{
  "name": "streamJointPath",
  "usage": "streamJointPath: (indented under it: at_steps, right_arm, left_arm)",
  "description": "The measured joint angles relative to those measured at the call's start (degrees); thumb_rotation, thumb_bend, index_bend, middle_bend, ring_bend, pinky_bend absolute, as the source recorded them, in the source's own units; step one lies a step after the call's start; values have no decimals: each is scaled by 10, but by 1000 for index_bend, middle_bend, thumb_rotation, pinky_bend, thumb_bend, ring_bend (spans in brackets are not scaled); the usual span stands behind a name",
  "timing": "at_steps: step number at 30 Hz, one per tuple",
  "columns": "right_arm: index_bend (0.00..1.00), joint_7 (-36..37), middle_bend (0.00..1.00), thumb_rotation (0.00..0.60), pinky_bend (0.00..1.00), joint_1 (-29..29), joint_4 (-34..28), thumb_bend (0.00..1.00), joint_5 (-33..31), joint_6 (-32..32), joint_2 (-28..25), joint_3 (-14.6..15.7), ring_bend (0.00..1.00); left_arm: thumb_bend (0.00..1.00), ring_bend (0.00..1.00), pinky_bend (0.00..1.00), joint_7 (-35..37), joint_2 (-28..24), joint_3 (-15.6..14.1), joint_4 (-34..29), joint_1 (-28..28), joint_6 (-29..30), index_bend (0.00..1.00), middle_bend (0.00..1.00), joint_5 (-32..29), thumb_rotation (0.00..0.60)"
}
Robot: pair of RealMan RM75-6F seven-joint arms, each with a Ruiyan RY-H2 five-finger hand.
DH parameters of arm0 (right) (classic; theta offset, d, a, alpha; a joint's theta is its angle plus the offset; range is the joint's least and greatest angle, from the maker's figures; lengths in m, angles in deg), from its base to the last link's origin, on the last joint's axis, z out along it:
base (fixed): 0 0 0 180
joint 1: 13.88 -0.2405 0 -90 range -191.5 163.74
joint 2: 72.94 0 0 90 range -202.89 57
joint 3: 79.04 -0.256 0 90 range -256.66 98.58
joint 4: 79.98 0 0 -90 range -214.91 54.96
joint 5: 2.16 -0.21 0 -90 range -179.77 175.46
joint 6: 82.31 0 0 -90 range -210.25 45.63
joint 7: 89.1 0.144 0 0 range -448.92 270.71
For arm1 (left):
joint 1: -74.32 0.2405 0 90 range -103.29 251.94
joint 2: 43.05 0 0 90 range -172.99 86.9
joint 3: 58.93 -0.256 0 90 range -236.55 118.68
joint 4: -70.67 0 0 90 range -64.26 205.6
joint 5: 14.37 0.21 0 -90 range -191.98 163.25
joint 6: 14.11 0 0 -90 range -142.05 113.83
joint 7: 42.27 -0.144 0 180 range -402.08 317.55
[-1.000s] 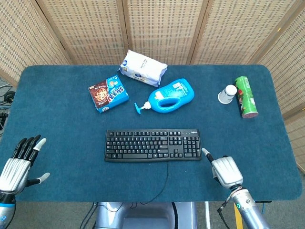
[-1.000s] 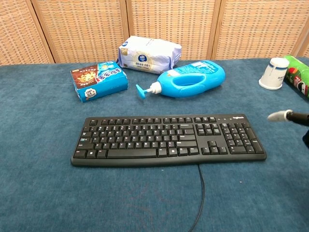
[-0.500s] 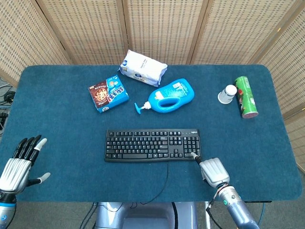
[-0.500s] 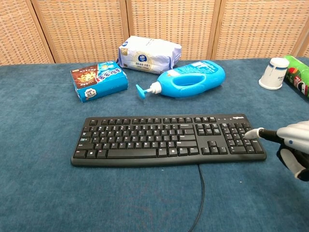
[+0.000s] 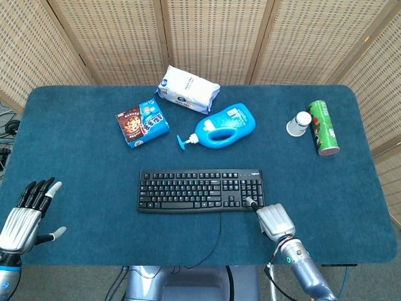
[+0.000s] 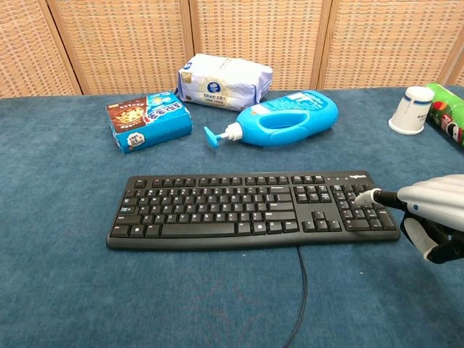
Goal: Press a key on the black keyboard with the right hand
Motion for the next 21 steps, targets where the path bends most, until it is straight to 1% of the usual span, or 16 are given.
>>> streamJointPath:
  at_steps: [14, 21]
  right_arm:
    - [57, 5, 701, 600, 489, -31, 23, 930, -40, 3, 14, 10, 677]
    - [57, 12, 701, 600, 489, -39, 32, 930, -47, 0, 17, 18, 676]
  left_arm:
    - [0, 0, 0, -1, 0, 1, 0, -2, -3, 0, 0, -1, 600]
    - [0, 0, 0, -3, 3, -1, 3, -1, -3, 0, 0, -2, 600]
